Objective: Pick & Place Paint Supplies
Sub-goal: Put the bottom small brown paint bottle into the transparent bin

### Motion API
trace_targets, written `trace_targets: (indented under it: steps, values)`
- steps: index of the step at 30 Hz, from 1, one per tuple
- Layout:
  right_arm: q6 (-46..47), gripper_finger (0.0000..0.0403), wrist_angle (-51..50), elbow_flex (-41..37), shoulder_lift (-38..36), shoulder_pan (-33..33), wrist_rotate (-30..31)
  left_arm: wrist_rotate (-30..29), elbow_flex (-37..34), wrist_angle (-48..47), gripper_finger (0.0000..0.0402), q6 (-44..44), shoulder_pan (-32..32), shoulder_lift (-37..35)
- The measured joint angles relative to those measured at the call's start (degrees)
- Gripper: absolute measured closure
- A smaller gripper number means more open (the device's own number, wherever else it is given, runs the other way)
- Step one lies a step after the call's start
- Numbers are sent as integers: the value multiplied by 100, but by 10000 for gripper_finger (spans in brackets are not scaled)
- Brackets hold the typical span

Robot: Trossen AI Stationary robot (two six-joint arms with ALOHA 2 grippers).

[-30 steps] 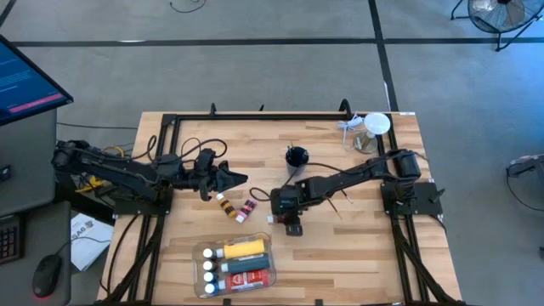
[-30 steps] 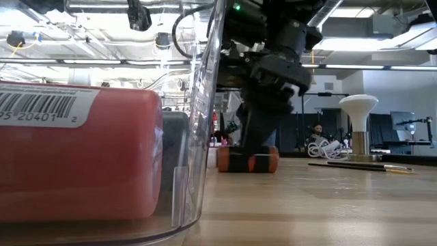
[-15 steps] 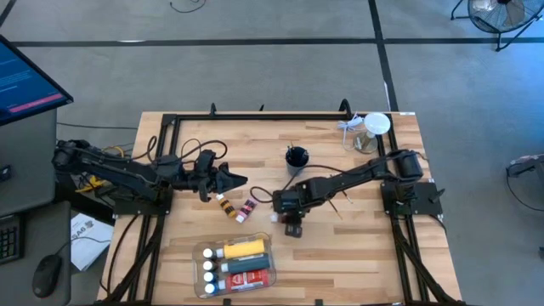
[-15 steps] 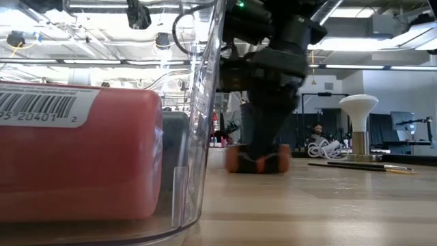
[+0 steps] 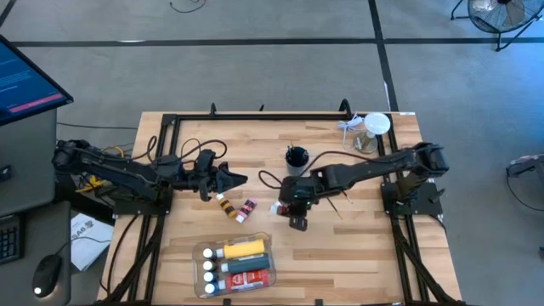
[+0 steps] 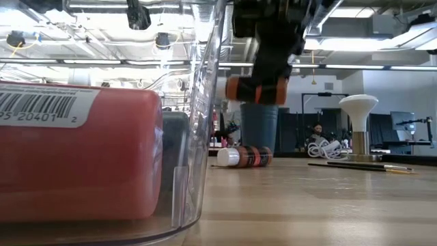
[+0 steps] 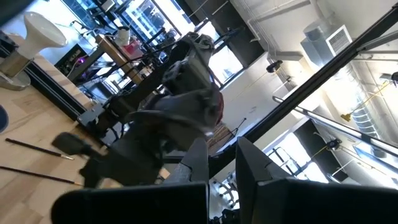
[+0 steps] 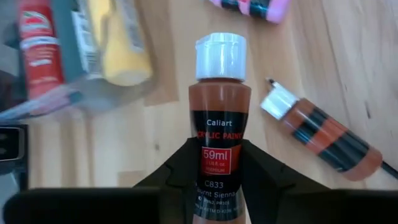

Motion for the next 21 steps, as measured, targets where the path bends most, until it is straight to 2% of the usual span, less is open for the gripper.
trace_targets:
  steps: [4, 8, 11, 14, 21]
  values:
    - [-35, 317, -211, 436, -16, 160, 2, 0, 0, 2, 400, 0, 0, 0]
    - [-317, 327, -316, 1313, 232, 387, 6, 0, 0, 2, 400, 0, 0, 0]
    - [-594, 328, -604, 2171, 665, 545, 49, 91, 0, 0, 400, 0, 2, 0]
    - [-823, 327, -1112, 2909, 1161, 668, 132, 427, 0, -7, 400, 44, 0, -77]
    - [-1024, 324, -1633, 3955, 2127, 818, -47, 401, 9, -10, 400, 194, 12, -562]
